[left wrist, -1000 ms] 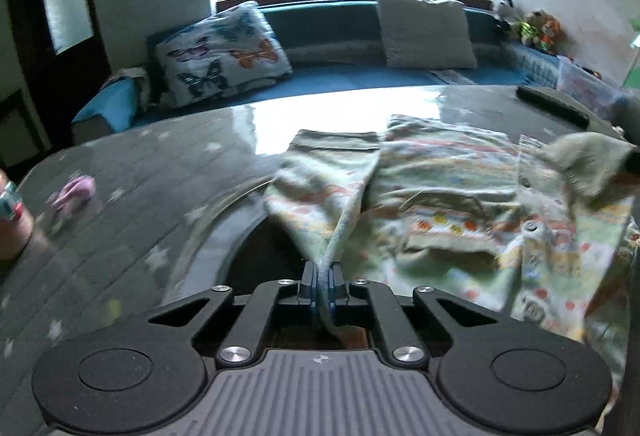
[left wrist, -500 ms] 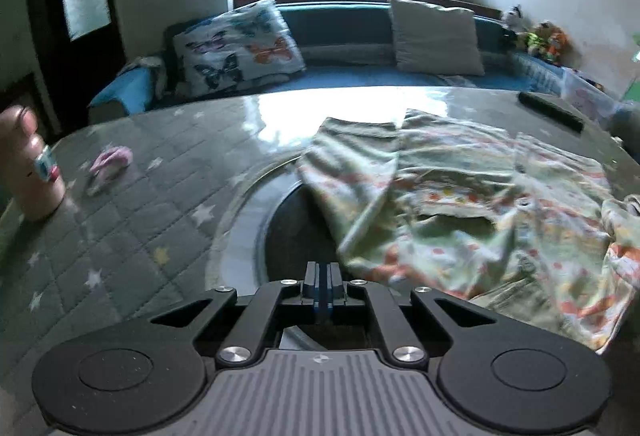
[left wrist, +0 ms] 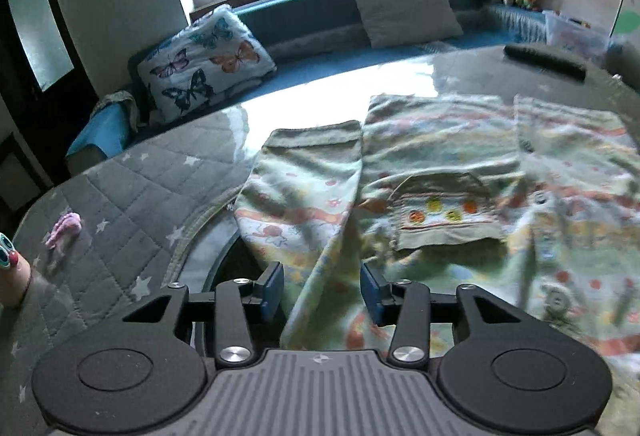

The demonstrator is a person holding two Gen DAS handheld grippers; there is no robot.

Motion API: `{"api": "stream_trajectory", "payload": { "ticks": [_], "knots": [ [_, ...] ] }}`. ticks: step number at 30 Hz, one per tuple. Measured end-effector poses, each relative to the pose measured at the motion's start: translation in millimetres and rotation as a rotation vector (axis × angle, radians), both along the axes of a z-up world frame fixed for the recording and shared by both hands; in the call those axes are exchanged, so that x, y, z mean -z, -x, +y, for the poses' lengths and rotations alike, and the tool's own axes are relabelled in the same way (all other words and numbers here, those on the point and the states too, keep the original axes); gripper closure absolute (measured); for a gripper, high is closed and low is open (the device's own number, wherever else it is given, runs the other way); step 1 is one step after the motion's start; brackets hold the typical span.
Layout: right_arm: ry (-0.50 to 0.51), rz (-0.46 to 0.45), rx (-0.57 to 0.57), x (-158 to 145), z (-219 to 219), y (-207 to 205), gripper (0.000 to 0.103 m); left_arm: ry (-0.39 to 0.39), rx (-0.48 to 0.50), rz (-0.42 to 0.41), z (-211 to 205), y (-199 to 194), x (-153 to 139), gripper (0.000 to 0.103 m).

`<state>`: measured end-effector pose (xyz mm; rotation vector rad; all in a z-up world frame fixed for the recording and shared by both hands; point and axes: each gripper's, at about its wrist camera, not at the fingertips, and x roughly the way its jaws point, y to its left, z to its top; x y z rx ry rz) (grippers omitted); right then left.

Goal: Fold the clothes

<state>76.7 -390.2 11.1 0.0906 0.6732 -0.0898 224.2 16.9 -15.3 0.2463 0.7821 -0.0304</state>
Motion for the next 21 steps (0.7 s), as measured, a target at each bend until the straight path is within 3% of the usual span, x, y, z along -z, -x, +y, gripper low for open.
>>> {"api": "stream_trajectory", "payload": {
  "ticks": [3, 5, 6, 9, 21],
  "knots": [
    [0.009, 0.007, 0.002, 2.6, -0.6, -2.9, 0.090, 0.004, -0.021, 0.023, 7.7, -5.9, 8.9, 0.079],
    [0.016, 0.017, 0.006, 5.5, -0.6, -5.6, 0.076, 0.011, -0.026, 0.018, 12.3, -4.1, 10.6, 0.091],
    [0.020, 0.022, 0.008, 7.0, -0.6, -6.9, 0.074, 0.012, -0.027, 0.016, 14.2, -2.1, 10.5, 0.094],
    [0.036, 0.043, 0.002, 11.7, 1.7, -11.7, 0.063, 0.009, -0.032, 0.000, 17.4, 5.4, 8.9, 0.099],
    [0.110, 0.058, -0.025, 23.3, 14.5, -23.3, 0.049, 0.111, -0.141, -0.072, 50.8, 70.9, -18.5, 0.102]
  ]
}}
